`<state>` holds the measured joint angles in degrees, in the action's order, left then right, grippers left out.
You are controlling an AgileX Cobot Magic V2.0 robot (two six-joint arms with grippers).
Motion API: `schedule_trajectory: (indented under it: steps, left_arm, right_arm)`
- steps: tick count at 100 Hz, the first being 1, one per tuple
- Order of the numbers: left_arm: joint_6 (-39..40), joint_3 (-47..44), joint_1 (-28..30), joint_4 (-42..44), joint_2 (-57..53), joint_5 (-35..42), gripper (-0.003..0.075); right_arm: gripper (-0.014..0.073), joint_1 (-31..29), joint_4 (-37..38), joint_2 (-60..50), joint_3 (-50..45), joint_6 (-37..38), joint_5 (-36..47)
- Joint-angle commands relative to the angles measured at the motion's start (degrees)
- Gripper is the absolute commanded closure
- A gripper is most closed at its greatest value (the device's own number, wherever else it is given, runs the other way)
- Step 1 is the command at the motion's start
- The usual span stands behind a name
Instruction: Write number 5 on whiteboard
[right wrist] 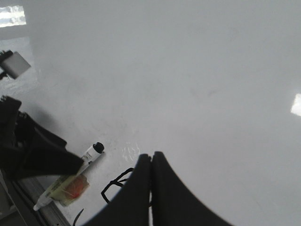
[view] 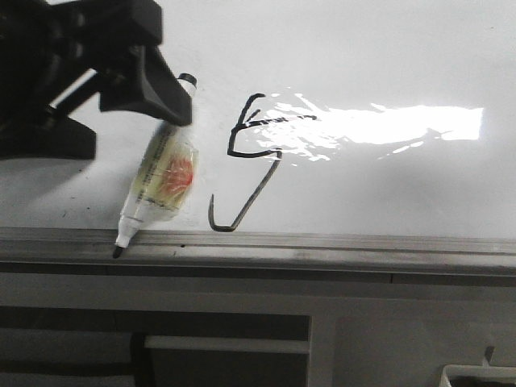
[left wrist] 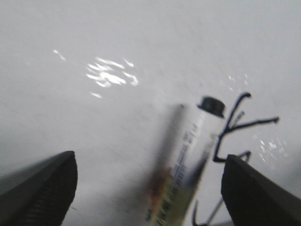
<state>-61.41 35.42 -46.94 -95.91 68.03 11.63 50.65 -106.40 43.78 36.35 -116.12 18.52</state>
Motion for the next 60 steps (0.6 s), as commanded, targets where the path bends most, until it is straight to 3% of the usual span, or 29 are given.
schedule_trajectory:
  steps: [1,13,25,37,60]
  left_arm:
    - [0.1,1.1,0.7,1.3,-5.0,4.1,0.0124]
    - [-4.5,1.1,0.7,1.3,-11.9,4.1,0.0141]
    - [-15.0,0.6,0.7,1.3,-19.6,4.5,0.0233]
    - [-23.7,-1.7,0.7,1.3,-28.0,5.3,0.0382]
    - [-24.8,-10.9,0.7,1.3,-43.1,7.3,0.0689]
  right_arm:
    - [0.0658,-0.3,1.3,-0.2,1.7,-0.5,-1.8]
    - [0.0658,-0.3,1.3,-0.6,1.7,-0.5,-1.8]
    - [0.0658,-0.3,1.3,-2.1,1.4,-0.5,-1.2]
    - [0.0658,-0.3,1.3,-6.1,-1.7,-0.5,0.0]
    - [0.0658,-0.3,1.3,-18.5,-12.2,-0.5,0.8]
